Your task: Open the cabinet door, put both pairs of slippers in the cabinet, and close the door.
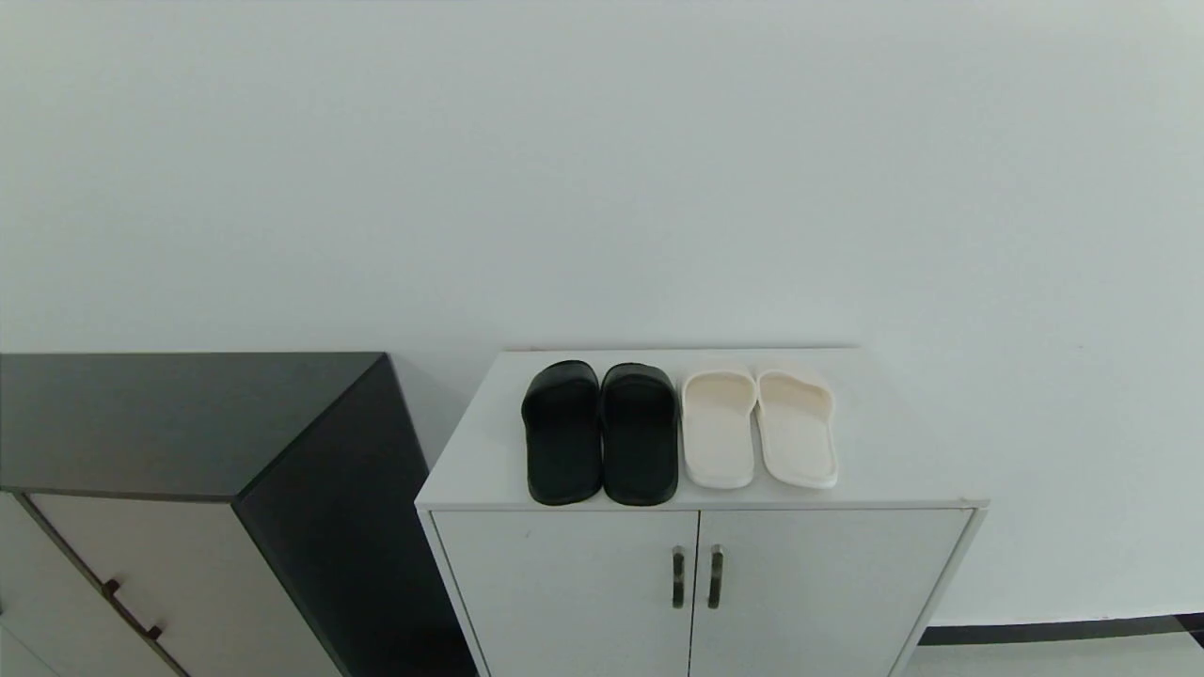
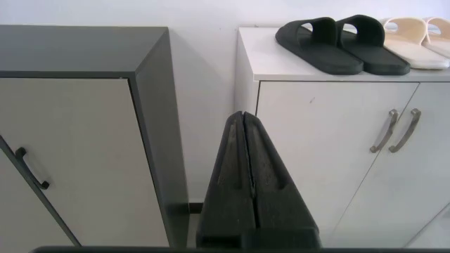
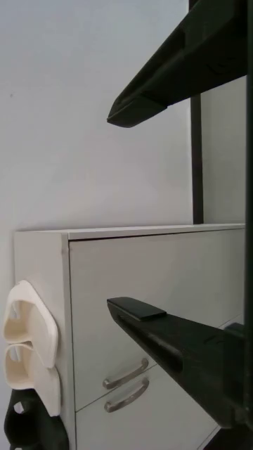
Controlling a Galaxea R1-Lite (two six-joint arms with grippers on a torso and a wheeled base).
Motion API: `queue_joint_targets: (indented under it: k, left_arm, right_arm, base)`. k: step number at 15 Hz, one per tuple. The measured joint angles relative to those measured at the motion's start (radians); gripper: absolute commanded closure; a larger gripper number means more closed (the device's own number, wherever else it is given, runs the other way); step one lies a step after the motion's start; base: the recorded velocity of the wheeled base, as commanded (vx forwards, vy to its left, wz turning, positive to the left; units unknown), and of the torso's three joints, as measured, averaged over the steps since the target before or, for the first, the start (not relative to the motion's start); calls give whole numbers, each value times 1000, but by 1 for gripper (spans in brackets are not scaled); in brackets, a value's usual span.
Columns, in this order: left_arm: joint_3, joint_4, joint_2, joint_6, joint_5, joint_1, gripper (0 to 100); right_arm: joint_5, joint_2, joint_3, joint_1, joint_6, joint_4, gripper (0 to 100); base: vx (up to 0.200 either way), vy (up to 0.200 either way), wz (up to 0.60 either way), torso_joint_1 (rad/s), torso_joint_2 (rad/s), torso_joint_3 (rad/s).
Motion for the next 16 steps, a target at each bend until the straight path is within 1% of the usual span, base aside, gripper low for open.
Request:
queue_joint_targets:
  k: [5,8,10,11,14,15,16]
  left_arm:
    - [0,-1,0,1,3,0,100]
    - [0,-1,0,1,3,1,100]
    - [0,-1,0,0,2,0,100]
    - [0,-1,0,0,2,0,100]
    - [0,-1,0,1,1,0,100]
    - [0,-1,0,2,0,0,100]
    - [0,-1,0,2,0,0,100]
  right_arm:
    - [24,0,0,0,1,0,0]
    - [27,1,0,0,-42,-2,0]
    - [26,13,-16,0,-43,-1,0]
    - [31,32,-66,4,-24,3,0]
    - [75,188,-320,48,10,47,0]
    - [100,282,-383,69,21,43,0]
    - [126,369,-411,93,38,17,0]
  base:
    - [0,0,0,0,0,0]
    - [0,0,0,0,0,0]
    - [0,0,0,0,0,0]
    - [0,0,0,0,0,0]
    - [0,0,0,0,0,0]
    - [0,0,0,0,0,0]
    - [0,0,0,0,0,0]
